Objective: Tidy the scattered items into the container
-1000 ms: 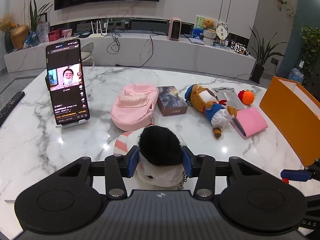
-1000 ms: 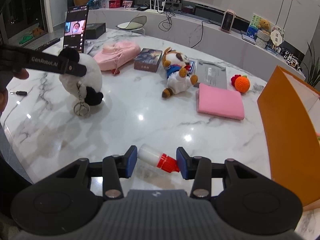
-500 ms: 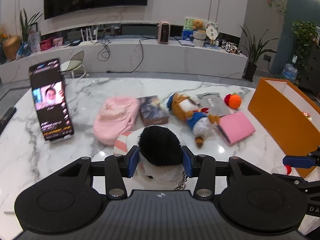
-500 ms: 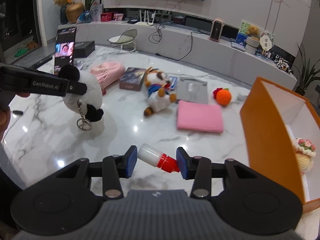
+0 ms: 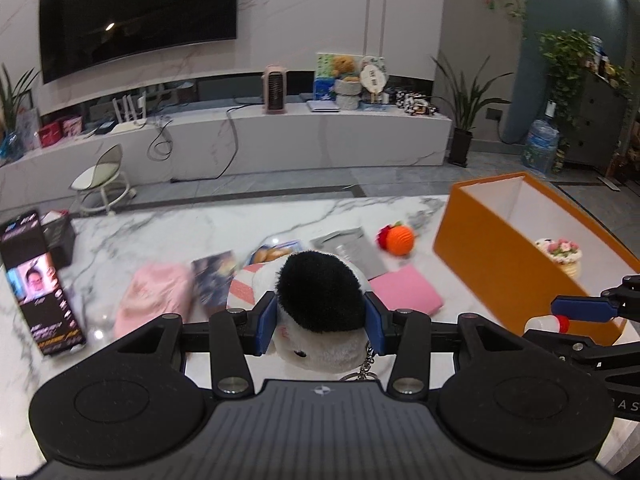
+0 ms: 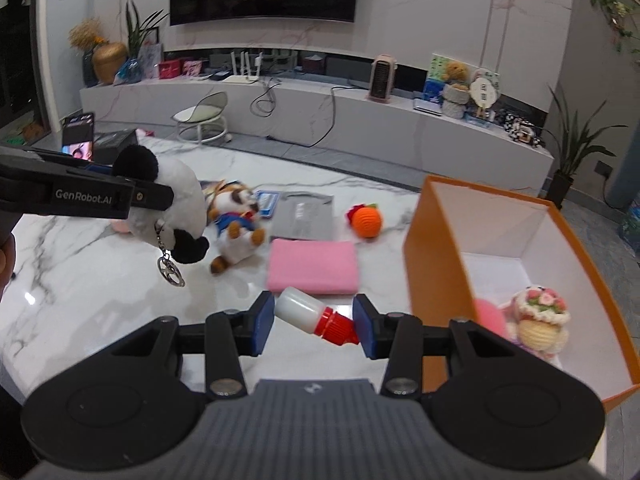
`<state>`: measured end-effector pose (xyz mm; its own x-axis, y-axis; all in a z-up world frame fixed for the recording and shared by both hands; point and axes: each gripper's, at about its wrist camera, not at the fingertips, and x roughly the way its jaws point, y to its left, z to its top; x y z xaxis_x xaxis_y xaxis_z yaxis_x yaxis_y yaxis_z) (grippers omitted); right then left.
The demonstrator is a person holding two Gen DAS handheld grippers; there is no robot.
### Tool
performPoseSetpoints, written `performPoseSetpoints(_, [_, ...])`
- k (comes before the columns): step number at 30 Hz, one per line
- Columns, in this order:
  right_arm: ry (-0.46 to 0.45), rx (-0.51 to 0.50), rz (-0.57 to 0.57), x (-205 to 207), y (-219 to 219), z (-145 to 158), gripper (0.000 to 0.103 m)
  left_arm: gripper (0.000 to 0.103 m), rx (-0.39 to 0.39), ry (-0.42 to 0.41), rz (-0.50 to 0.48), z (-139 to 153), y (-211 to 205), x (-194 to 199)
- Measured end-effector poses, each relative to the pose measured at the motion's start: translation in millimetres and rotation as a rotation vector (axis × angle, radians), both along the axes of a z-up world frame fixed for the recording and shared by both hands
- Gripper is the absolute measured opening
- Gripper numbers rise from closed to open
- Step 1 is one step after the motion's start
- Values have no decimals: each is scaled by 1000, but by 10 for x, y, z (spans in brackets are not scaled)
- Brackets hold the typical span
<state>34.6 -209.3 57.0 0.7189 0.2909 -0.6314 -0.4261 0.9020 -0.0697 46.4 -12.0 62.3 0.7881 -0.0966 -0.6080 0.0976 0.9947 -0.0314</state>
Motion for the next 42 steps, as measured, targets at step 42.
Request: performPoseSetpoints(42, [-1,9,-295,496,-1802,291,46,53,19,-4,-329,173,-2106,821])
